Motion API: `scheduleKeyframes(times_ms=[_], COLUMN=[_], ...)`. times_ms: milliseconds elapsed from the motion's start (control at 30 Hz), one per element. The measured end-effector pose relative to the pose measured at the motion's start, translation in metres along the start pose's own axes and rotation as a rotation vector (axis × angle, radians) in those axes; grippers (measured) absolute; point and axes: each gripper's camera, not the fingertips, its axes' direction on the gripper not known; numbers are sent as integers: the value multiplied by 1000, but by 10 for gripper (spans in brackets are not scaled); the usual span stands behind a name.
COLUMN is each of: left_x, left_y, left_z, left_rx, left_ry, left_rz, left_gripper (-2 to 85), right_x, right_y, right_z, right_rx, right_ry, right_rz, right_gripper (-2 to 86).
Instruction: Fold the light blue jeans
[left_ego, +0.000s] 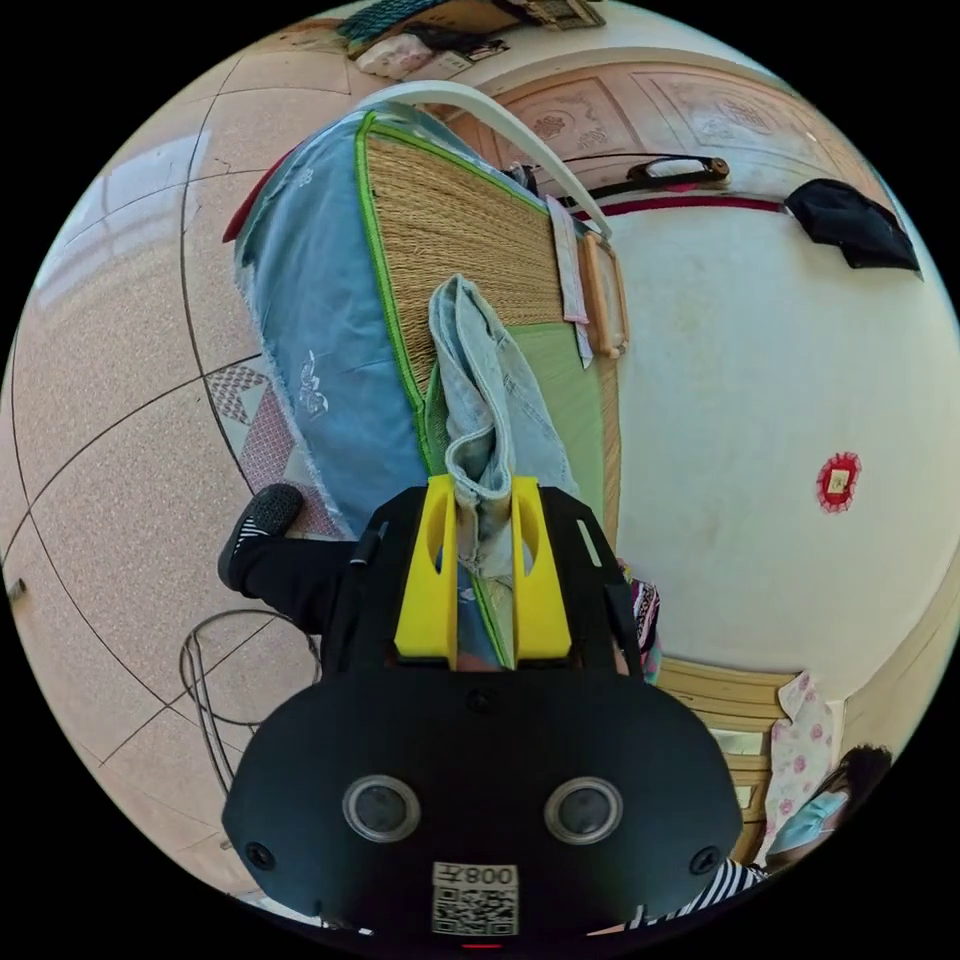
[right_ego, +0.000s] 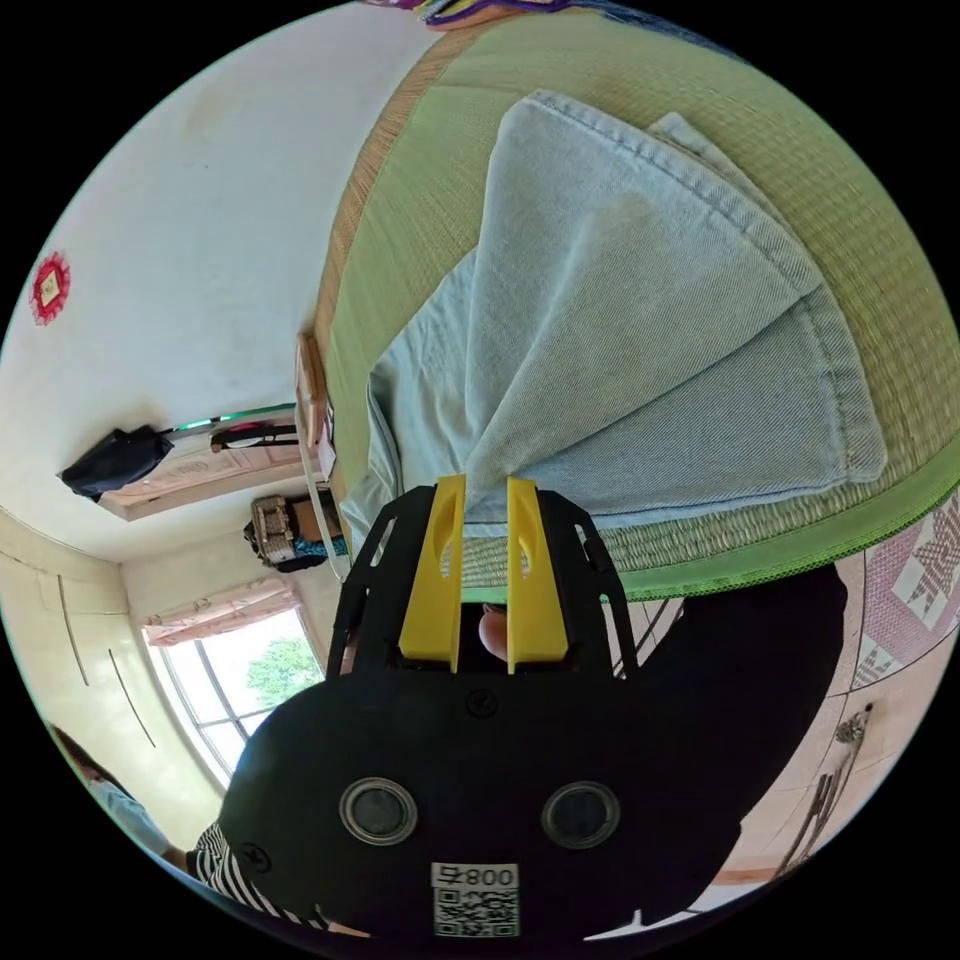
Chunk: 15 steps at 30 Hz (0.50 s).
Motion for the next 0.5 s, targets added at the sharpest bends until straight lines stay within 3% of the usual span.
scheduleKeyframes(times_ms=[233,500], left_x=[-61,-82], left_y=[36,89], left_z=[18,78], left_rx=[22,-50], left_ry=[135,90], left_rz=[-84,-108], left_gripper=[99,85], right_x=[11,16], right_y=[-1,2], right_z=[15,24], right_rx=[29,29], right_ry=[-58,-71], right_rz=[24,12], right_gripper=[43,17])
